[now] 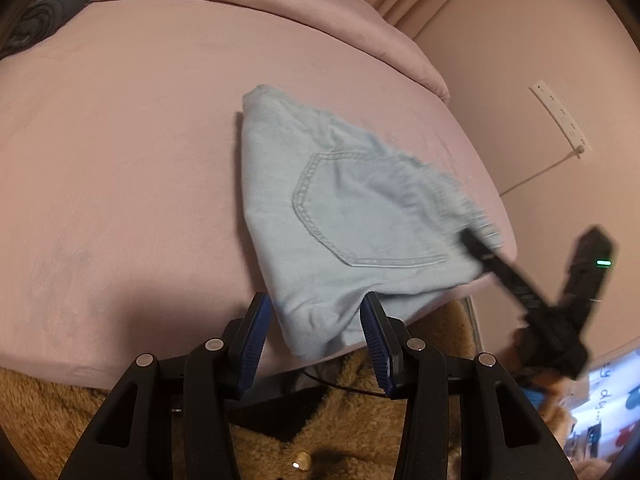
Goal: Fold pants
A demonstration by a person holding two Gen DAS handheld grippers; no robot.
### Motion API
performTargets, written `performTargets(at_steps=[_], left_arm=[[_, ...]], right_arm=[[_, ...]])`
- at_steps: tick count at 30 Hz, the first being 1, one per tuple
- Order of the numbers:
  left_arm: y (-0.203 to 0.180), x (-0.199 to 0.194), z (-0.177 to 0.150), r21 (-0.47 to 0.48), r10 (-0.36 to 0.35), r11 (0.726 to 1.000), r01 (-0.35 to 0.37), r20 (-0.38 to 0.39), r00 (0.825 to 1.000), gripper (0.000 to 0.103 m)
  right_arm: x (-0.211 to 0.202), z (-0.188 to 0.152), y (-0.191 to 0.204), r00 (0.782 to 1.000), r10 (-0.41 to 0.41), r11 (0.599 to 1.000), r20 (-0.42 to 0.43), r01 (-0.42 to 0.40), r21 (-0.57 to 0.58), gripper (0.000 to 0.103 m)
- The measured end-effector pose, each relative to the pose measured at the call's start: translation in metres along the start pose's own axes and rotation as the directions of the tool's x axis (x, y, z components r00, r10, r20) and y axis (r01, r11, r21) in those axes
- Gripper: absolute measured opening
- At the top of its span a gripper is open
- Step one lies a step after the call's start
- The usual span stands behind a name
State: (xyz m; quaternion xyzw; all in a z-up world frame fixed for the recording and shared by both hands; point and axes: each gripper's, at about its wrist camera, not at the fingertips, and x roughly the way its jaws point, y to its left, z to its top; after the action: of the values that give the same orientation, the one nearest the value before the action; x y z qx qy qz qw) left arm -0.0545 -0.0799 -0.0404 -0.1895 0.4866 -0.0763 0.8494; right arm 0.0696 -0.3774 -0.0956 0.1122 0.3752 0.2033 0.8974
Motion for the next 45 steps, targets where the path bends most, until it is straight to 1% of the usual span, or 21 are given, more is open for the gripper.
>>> performTargets(at_steps=[2, 6, 8, 10, 12, 14, 15, 18, 20, 23, 25, 26, 28, 29, 34, 35, 37, 40, 41, 43, 45], left_arm=[[-0.001, -0.006, 0.001, 0.000, 0.005, 1.000, -0.005, 0.016, 1.000, 0.045], [0.004, -0.008, 0.006, 0.008, 0.029, 1.000, -0.029, 0.055, 0.998, 0.051], [0.012, 0.000, 0.015, -0.021, 0.083, 0.996, -0.082, 0.072, 0.994, 0.051], [0.015, 0.009, 0.026, -0.035, 0.114, 0.993, -0.112, 0.075, 0.991, 0.051], [0.020, 0.015, 0.036, -0.029, 0.097, 0.995, -0.095, 0.080, 0.992, 0.051], [0.021, 0.028, 0.049, -0.009, 0.045, 0.999, -0.045, 0.068, 0.997, 0.052], [0.021, 0.035, 0.053, 0.001, 0.030, 1.000, -0.030, 0.056, 0.998, 0.057], [0.020, 0.051, 0.061, 0.020, 0.093, 0.995, -0.094, 0.041, 0.995, 0.064], [0.019, 0.059, 0.062, 0.028, 0.128, 0.991, -0.129, 0.027, 0.991, 0.064], [0.021, 0.075, 0.064, 0.027, 0.075, 0.997, -0.074, -0.015, 0.997, 0.072], [0.020, 0.082, 0.065, 0.062, 0.040, 0.997, -0.038, -0.020, 0.999, 0.086], [0.018, 0.084, 0.066, 0.080, 0.036, 0.996, -0.034, -0.023, 0.999, 0.088], [0.009, 0.090, 0.068, 0.131, 0.074, 0.989, -0.068, -0.044, 0.996, 0.088], [0.005, 0.092, 0.069, 0.142, 0.083, 0.987, -0.075, -0.051, 0.995, 0.088], [-0.004, 0.112, 0.091, 0.143, 0.035, 0.990, -0.018, -0.114, 0.993, 0.088], [-0.004, 0.112, 0.093, 0.128, 0.033, 0.992, -0.017, -0.121, 0.992, 0.087], [-0.003, 0.107, 0.089, 0.121, 0.041, 0.992, -0.027, -0.111, 0.993, 0.078], [-0.003, 0.096, 0.066, 0.152, 0.025, 0.988, -0.012, -0.082, 0.996, 0.065], [-0.001, 0.091, 0.058, 0.150, 0.006, 0.989, 0.006, -0.081, 0.997, 0.063], [0.005, 0.085, 0.050, 0.117, -0.043, 0.992, 0.054, -0.094, 0.995, 0.061], [0.005, 0.086, 0.051, 0.124, -0.040, 0.991, 0.051, -0.088, 0.995, 0.061]], right_arm=[[0.019, -0.008, -0.010, 0.998, -0.026, 1.000, -0.063, 0.026, 0.004, 0.033], [0.027, -0.011, -0.019, 0.996, 0.007, 0.999, -0.085, -0.004, 0.038, 0.035], [0.027, -0.008, -0.018, 0.996, 0.006, 0.999, -0.094, -0.002, 0.038, 0.039], [0.025, -0.004, -0.017, 0.995, -0.011, 1.000, -0.101, 0.014, 0.022, 0.047], [0.018, 0.000, -0.016, 0.996, -0.031, 1.000, -0.085, 0.031, -0.003, 0.064], [0.008, 0.007, -0.027, 0.998, -0.015, 1.000, -0.053, 0.016, 0.008, 0.067], [0.004, 0.011, -0.032, 0.999, 0.007, 1.000, -0.036, -0.006, 0.027, 0.070], [0.007, 0.027, -0.049, 0.998, 0.055, 0.994, -0.043, -0.051, 0.098, 0.080], [0.017, 0.033, -0.051, 0.994, 0.077, 0.993, -0.081, -0.068, 0.101, 0.080], [0.034, 0.033, -0.051, 0.977, 0.171, 0.980, -0.125, -0.155, 0.127, 0.080], [0.050, 0.031, -0.053, 0.953, 0.254, 0.959, -0.162, -0.228, 0.167, 0.079], [0.060, 0.028, -0.054, 0.939, 0.289, 0.948, -0.185, -0.253, 0.194, 0.079], [0.076, 0.021, -0.054, 0.913, 0.351, 0.924, -0.208, -0.302, 0.235, 0.080], [0.078, 0.021, -0.053, 0.910, 0.368, 0.918, -0.190, -0.323, 0.230, 0.080], [0.093, 0.028, -0.043, 0.882, 0.412, 0.905, -0.228, -0.367, 0.215, 0.080], [0.095, 0.030, -0.042, 0.878, 0.419, 0.902, -0.234, -0.371, 0.223, 0.079], [0.093, 0.026, -0.042, 0.879, 0.418, 0.902, -0.229, -0.370, 0.222, 0.077], [0.080, 0.009, -0.044, 0.887, 0.418, 0.901, -0.197, -0.377, 0.213, 0.066], [0.076, 0.004, -0.045, 0.884, 0.426, 0.897, -0.192, -0.384, 0.221, 0.062], [0.070, -0.005, -0.046, 0.873, 0.451, 0.882, -0.185, -0.404, 0.243, 0.060], [0.072, -0.006, -0.044, 0.871, 0.452, 0.883, -0.194, -0.406, 0.236, 0.061]])
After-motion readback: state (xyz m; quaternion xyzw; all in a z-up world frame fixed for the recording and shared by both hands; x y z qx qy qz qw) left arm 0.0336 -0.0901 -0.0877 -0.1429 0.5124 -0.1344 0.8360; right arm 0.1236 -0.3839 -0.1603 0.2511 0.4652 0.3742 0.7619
